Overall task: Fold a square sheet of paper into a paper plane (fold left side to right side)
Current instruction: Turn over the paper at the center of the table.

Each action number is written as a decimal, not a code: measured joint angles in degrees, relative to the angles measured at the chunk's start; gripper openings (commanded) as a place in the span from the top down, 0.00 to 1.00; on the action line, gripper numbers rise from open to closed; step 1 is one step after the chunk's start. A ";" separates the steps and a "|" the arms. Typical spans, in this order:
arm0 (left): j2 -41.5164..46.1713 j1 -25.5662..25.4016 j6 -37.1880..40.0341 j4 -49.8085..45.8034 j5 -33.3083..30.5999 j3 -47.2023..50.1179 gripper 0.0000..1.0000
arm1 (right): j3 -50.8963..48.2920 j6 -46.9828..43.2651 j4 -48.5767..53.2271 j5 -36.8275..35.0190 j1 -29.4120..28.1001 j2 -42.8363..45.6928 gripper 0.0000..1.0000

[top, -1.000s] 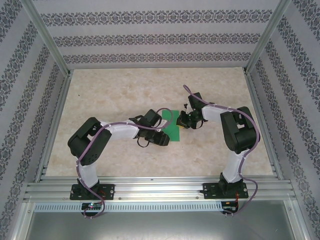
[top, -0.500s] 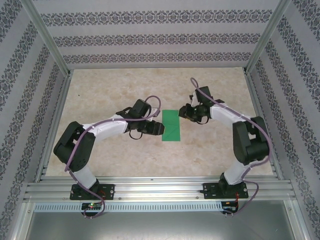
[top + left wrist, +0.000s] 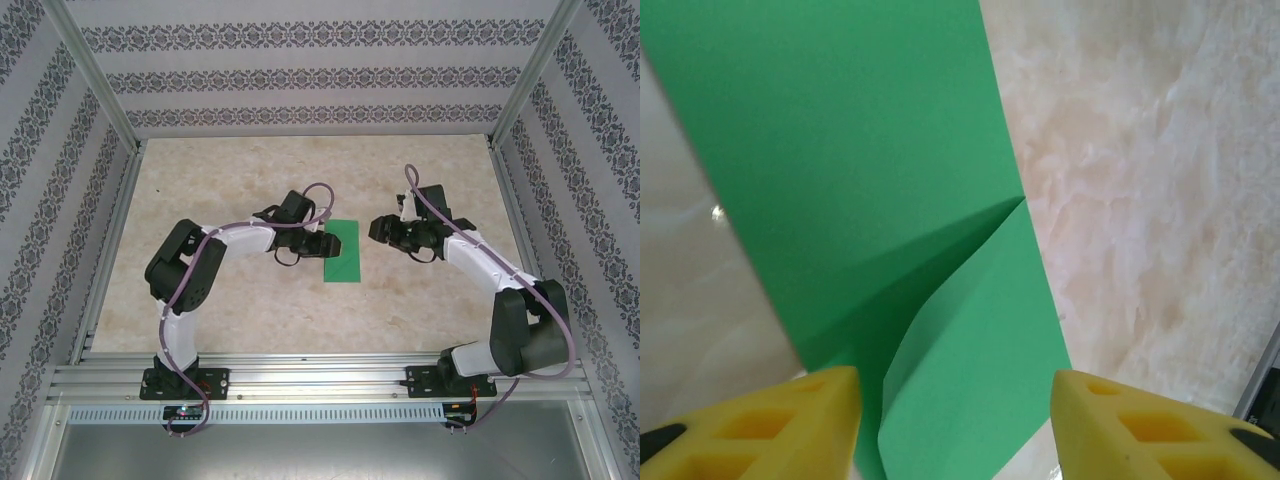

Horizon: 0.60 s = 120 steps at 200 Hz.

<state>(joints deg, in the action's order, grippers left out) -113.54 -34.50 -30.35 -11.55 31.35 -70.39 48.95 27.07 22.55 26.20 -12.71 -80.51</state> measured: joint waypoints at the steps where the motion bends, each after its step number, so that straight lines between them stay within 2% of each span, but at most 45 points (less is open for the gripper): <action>1: -0.04 0.00 -0.02 0.02 0.04 -0.04 0.51 | -0.07 0.00 0.00 0.00 0.00 0.00 0.49; 29: -1.27 0.00 -0.48 0.42 0.98 -0.83 0.62 | -1.77 0.37 -0.87 1.01 0.00 0.00 0.50; 78: -2.01 0.00 -0.59 0.39 0.94 -1.31 0.96 | -4.33 2.82 -5.51 4.55 0.00 -1.05 0.52; 120: -1.66 0.00 -0.20 0.42 0.66 -1.09 0.99 | -7.04 7.02 -13.40 8.83 -0.02 -4.87 0.49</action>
<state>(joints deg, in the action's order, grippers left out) -115.20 -34.50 -30.55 -11.14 32.01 -71.48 41.91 34.09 9.15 35.03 -12.73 -85.38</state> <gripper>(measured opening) 0.059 0.495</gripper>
